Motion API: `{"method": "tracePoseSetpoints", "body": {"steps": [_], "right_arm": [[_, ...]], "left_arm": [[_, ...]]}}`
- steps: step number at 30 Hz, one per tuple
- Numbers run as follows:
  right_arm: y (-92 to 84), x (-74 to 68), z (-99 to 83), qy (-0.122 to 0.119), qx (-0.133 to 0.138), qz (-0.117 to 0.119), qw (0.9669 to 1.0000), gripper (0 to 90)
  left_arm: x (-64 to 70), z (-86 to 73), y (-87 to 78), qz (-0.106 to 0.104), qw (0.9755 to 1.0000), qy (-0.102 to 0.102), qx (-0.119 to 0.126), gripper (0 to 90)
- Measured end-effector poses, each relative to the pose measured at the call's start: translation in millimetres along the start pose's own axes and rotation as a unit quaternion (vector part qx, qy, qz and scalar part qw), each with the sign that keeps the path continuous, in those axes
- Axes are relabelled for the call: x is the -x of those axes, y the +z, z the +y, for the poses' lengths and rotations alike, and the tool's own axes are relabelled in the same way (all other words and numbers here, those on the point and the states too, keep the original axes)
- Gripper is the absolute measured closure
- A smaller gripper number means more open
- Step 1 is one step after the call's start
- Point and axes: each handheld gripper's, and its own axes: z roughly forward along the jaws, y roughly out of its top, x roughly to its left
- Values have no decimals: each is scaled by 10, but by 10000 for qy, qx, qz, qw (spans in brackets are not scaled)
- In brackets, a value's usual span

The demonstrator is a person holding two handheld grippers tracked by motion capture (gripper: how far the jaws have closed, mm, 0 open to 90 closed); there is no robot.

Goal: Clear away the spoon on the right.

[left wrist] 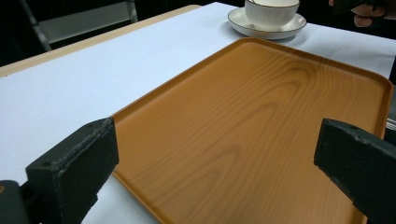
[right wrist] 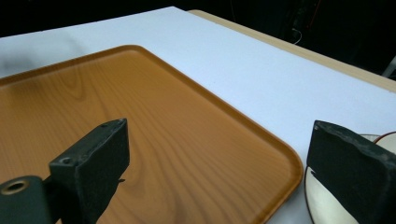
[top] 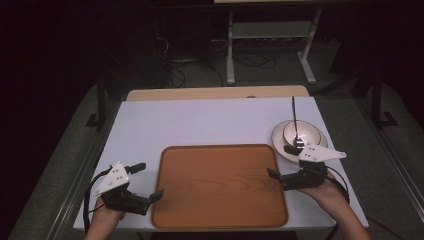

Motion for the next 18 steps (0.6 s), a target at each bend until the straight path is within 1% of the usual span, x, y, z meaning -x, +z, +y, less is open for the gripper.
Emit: {"method": "tracePoseSetpoints", "body": {"steps": [4,5,8,9,10,12,14,15,16,17,18], "right_arm": [[16,71,51,28,43,-80,10000,55],[16,71,51,28,43,-80,10000,55],[20,122,86,87,82,-176,9998,55],[29,160,98,156,102,-209,9996,56],[29,160,98,156,102,-209,9996,56],[52,205,100,194,97,-243,9995,57],[80,230,107,159,81,-312,9994,57],[97,237,111,167,56,-303,9994,57],[97,237,111,167,56,-303,9994,57],[115,247,117,141,8,-275,9995,57],[129,254,128,103,-40,-293,9995,57]], "left_arm": [[3,0,2,12,10000,15,-8,0],[3,0,2,12,10000,15,-8,0],[-5,-1,0,39,10000,8,3,0],[-11,-3,0,62,10000,-31,27,0],[-18,-3,-4,76,10000,-43,29,0],[-30,0,-7,102,9999,-82,53,0],[-25,9,3,94,9999,-77,66,0],[-6,5,8,69,10000,-12,12,0],[-6,5,8,69,10000,-12,12,0],[1,1,3,47,10000,22,-19,0],[-1,-1,-7,20,10000,4,-5,0]]}}
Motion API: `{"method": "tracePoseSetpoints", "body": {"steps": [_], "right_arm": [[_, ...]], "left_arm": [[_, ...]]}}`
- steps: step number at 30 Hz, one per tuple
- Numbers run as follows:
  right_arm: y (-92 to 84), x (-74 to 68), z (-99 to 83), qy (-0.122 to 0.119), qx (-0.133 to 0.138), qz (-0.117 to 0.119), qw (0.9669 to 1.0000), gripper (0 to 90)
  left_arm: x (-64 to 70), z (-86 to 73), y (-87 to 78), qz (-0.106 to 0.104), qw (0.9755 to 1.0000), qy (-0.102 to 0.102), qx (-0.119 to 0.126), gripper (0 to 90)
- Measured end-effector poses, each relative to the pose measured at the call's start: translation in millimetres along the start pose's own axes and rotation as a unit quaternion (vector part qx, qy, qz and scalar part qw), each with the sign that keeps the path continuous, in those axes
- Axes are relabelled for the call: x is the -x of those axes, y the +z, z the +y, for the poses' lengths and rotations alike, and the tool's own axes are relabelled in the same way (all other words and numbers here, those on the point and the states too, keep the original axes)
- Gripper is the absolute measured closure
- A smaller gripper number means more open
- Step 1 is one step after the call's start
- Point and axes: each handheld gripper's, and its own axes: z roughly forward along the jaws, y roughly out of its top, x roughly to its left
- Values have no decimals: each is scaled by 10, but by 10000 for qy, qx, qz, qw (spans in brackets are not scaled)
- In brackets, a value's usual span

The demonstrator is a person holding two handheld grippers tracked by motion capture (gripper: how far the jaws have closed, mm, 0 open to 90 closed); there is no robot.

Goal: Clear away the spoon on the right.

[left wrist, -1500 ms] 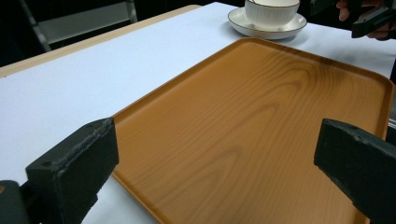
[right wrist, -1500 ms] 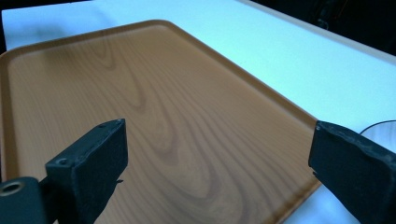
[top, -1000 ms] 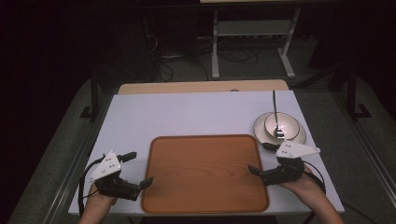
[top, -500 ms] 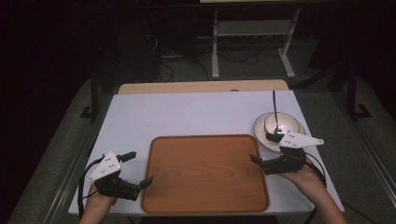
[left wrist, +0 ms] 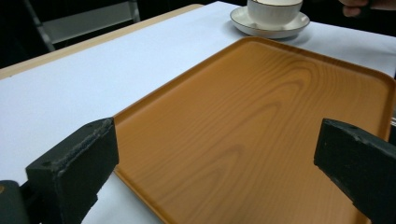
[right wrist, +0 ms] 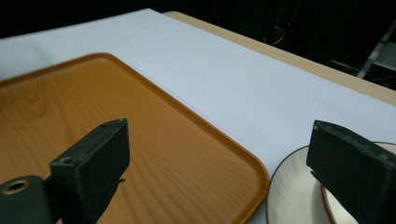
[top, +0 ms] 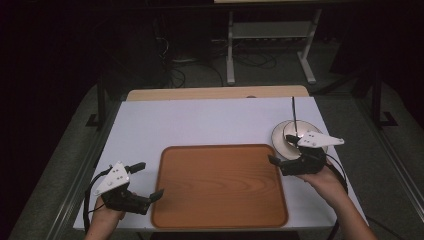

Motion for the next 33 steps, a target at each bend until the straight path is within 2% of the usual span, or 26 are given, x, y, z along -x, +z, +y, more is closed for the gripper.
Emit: {"method": "tracePoseSetpoints", "body": {"steps": [3,5,12,23,33], "right_arm": [[22,23,43,37,12,-20,10000,57],[37,41,83,-25,-11,-51,10000,57],[110,157,173,0,-28,-92,10000,57],[153,253,179,109,-128,-17,9999,58],[168,370,275,215,-42,-63,9997,61]], "left_arm": [[-14,-2,-22,35,9999,-47,81,0],[-25,-7,-22,17,9999,-80,98,0],[-17,2,-1,11,10000,-46,57,0],[-14,1,5,6,10000,-51,44,0],[-22,-1,5,-4,10000,-72,65,0]]}}
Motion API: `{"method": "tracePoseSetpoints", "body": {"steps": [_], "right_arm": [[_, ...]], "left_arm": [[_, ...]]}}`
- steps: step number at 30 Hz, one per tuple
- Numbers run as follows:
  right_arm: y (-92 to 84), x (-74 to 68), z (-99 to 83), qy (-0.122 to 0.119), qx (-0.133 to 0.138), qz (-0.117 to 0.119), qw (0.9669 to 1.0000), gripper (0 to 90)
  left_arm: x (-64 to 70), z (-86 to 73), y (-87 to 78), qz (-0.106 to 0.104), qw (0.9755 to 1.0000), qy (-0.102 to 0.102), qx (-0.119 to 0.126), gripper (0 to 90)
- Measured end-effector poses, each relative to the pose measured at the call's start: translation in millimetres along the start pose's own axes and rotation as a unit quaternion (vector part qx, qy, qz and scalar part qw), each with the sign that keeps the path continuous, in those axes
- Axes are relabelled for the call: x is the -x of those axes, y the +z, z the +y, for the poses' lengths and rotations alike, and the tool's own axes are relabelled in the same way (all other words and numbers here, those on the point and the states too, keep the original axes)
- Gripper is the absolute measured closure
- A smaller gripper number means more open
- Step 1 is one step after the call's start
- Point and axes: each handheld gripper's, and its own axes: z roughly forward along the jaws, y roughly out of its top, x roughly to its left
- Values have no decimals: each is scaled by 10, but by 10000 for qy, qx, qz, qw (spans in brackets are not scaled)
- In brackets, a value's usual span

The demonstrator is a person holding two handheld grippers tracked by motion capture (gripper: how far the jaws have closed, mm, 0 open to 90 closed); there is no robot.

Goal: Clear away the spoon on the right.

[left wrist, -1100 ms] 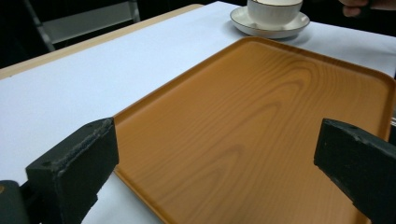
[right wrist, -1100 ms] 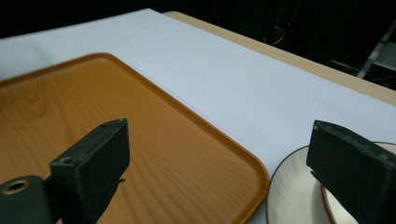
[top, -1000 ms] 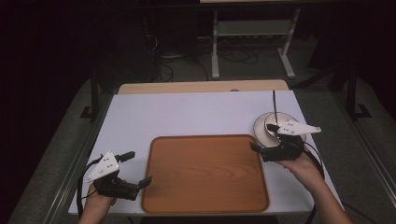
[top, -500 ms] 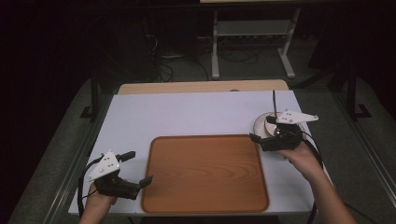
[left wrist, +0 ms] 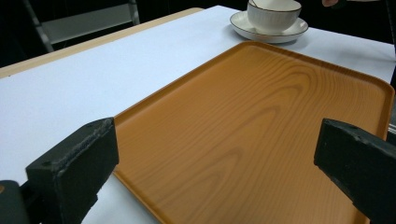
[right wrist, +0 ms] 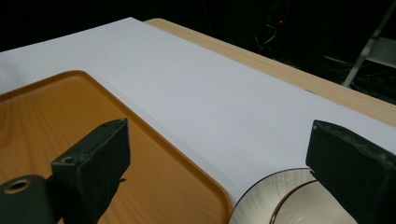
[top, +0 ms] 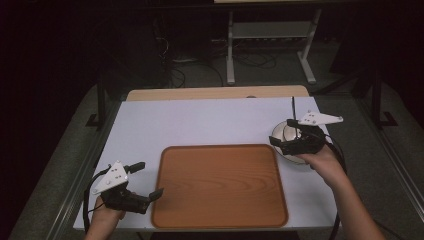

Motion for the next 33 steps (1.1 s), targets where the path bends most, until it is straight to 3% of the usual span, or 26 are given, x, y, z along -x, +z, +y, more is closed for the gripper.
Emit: {"method": "tracePoseSetpoints", "body": {"steps": [9,17,28,33], "right_arm": [[8,96,101,87,6,-51,9999,61],[56,212,156,167,-148,-88,9997,71],[186,426,237,345,-407,-247,9983,211],[227,529,267,320,-582,-573,9961,400]], "left_arm": [[-1,0,5,3,10000,-15,2,0],[-5,0,-3,5,10000,-16,6,0],[-9,-2,3,0,10000,-32,1,0],[-10,-5,4,-20,10000,-33,-3,0]]}}
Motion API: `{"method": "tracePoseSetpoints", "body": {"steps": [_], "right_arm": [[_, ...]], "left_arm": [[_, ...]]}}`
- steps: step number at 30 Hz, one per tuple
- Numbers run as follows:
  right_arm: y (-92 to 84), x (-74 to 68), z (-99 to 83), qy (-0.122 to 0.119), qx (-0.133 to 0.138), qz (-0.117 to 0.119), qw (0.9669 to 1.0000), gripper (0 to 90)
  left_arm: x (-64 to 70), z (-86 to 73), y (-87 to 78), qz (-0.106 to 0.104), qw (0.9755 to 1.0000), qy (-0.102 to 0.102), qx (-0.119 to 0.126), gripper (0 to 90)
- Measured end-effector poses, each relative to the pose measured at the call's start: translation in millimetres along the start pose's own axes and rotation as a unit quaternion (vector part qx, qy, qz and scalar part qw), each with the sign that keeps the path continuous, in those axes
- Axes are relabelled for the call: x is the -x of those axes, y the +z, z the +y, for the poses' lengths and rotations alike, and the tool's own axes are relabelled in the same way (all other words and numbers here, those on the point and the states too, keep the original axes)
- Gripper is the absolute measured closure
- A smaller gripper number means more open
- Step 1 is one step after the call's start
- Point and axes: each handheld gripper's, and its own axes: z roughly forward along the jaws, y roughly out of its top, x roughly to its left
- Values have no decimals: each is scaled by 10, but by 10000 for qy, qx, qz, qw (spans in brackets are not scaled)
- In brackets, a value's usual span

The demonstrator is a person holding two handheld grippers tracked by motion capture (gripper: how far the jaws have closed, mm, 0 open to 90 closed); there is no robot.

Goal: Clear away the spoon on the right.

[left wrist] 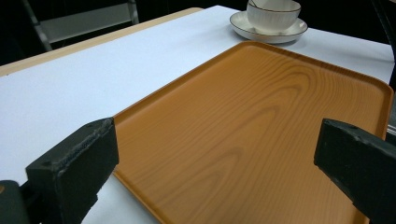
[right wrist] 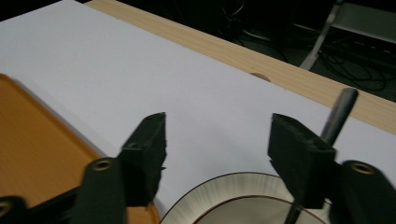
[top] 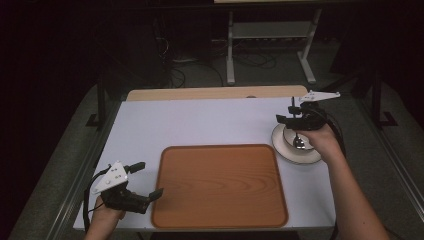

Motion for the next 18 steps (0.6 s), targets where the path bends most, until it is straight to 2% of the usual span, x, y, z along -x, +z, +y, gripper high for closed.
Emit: {"method": "tracePoseSetpoints", "body": {"steps": [2,3,4,7,9,10,11,12,18], "right_arm": [[26,42,6,41,-82,-71,9999,472],[46,64,5,-5,-142,-142,9998,547],[46,64,5,-5,-142,-142,9998,547],[80,99,0,18,-237,-274,9993,666],[105,130,-16,8,-284,-362,9989,793],[110,141,-20,33,-287,-400,9988,829],[110,141,-20,33,-287,-400,9988,829],[124,172,-26,85,-323,-425,9985,884],[187,251,-64,129,-537,-471,9974,895]], "left_arm": [[-1,0,2,2,10000,-6,1,0],[-1,0,3,0,10000,-5,1,0],[0,0,3,-7,10000,-5,1,0],[2,0,4,-13,10000,-1,-6,0],[1,0,5,-11,10000,-1,-16,0],[1,-1,6,-13,10000,1,-15,0],[1,-1,6,-16,10000,-4,-13,0],[-1,-2,6,-12,10000,-2,-12,0],[0,-2,7,-19,10000,6,-22,0]]}}
